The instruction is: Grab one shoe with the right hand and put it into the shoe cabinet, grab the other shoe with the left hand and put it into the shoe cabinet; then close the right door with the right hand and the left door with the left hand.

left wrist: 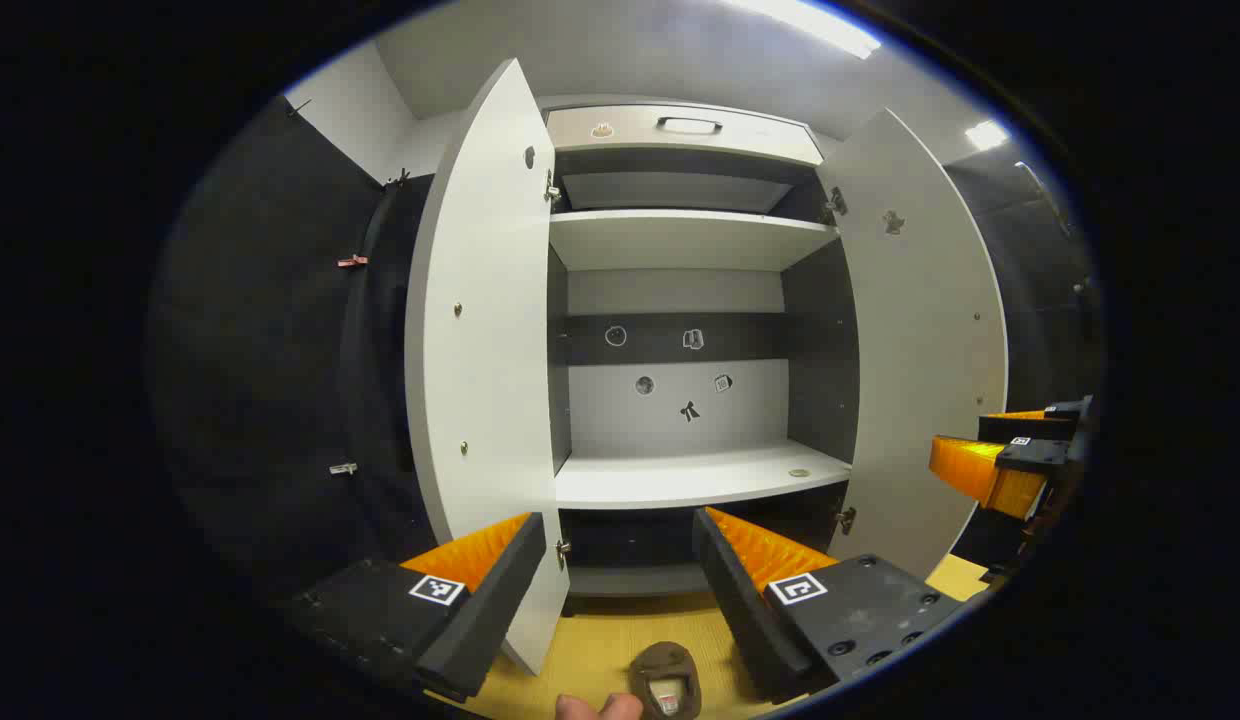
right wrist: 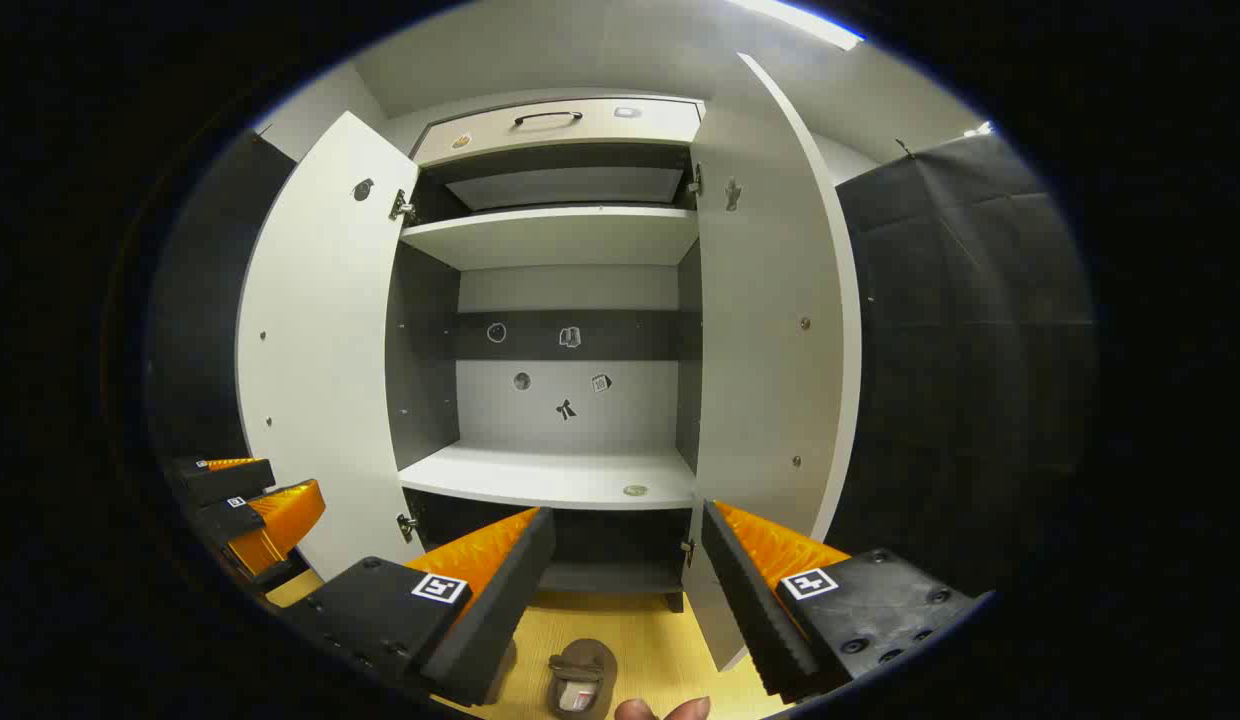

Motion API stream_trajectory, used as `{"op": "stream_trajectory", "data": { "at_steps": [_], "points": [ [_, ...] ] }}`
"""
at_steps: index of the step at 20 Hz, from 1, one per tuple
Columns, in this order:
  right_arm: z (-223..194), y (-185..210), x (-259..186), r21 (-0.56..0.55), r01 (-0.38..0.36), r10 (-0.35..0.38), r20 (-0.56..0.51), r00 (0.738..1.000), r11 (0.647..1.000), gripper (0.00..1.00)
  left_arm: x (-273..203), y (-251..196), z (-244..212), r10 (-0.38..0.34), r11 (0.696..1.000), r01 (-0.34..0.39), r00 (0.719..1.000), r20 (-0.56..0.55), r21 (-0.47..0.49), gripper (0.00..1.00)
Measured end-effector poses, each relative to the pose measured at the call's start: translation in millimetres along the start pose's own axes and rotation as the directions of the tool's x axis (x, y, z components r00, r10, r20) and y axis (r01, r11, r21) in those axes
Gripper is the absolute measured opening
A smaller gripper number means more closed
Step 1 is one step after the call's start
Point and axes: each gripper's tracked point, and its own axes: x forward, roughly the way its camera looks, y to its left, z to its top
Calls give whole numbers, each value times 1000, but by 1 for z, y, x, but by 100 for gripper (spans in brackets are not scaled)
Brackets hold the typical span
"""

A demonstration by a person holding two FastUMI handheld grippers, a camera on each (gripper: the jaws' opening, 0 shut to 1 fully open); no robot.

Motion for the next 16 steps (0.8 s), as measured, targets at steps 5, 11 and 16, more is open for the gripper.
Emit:
{"op": "stream_trajectory", "data": {
  "at_steps": [5,11,16],
  "points": [
    [2,-1,3,-2,-3,3,7,1000,1000,98,1,-2,2,2,1000,-3,1000,11,21,94],
    [-3,3,2,-16,-15,15,-3,1000,1000,98,0,0,3,11,1000,-11,1000,15,19,94],
    [-6,10,-1,-16,-19,19,-11,1000,1000,98,-4,5,3,12,1000,-13,1000,23,21,95]
  ]
}}
